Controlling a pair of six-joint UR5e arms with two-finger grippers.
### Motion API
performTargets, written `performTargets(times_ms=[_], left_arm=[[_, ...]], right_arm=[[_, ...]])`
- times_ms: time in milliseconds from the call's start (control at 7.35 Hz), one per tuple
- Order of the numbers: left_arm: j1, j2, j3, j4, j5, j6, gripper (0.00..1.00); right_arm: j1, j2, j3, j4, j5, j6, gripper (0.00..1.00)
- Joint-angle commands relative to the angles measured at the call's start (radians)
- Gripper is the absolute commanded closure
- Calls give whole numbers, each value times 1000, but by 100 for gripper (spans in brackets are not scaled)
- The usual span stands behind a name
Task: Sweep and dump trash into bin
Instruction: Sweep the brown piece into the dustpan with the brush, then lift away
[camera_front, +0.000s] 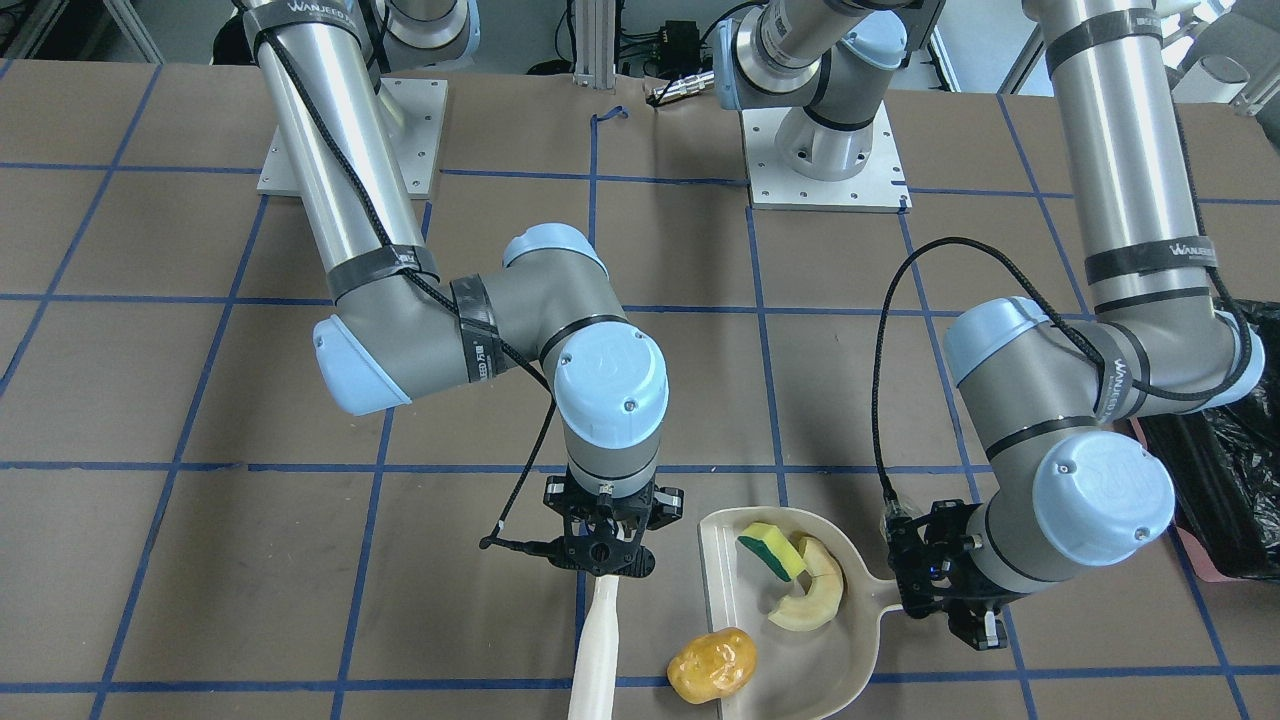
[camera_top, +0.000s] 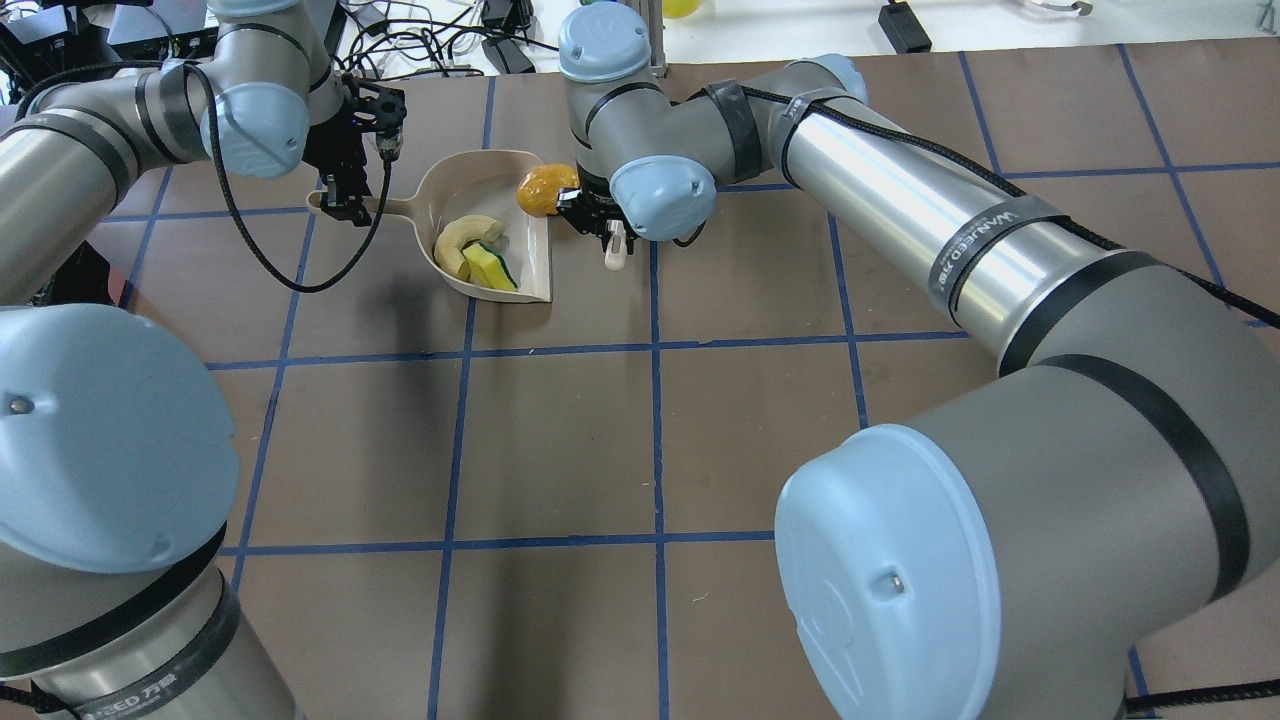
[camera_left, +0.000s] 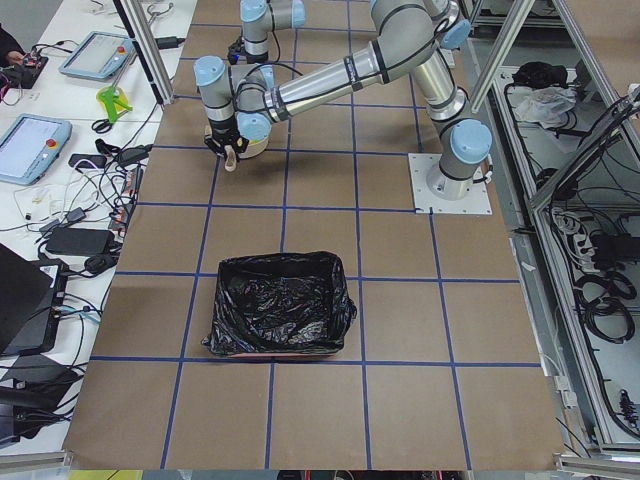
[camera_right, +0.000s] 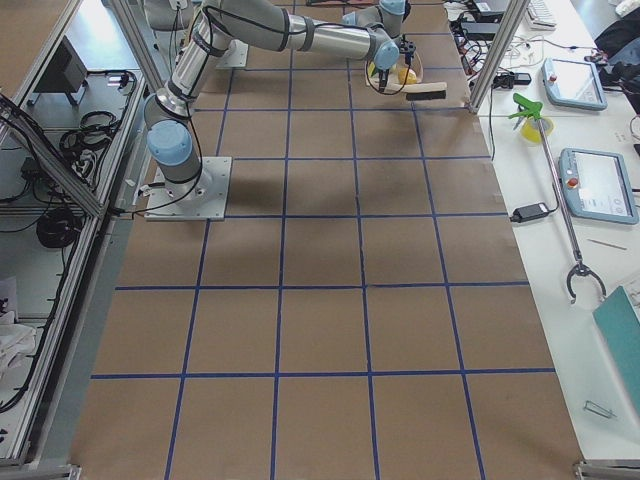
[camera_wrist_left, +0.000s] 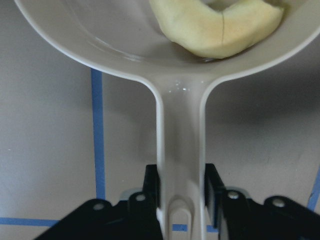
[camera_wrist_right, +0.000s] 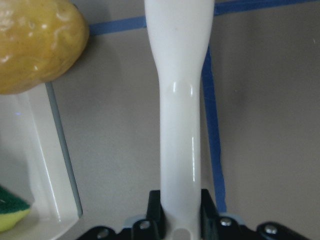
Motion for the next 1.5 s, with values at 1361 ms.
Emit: performTargets(times_ms=[1361], left_arm=[[0, 1, 0, 0, -3, 1, 90]], right_arm=[[171, 48, -87, 21, 61, 186, 100]])
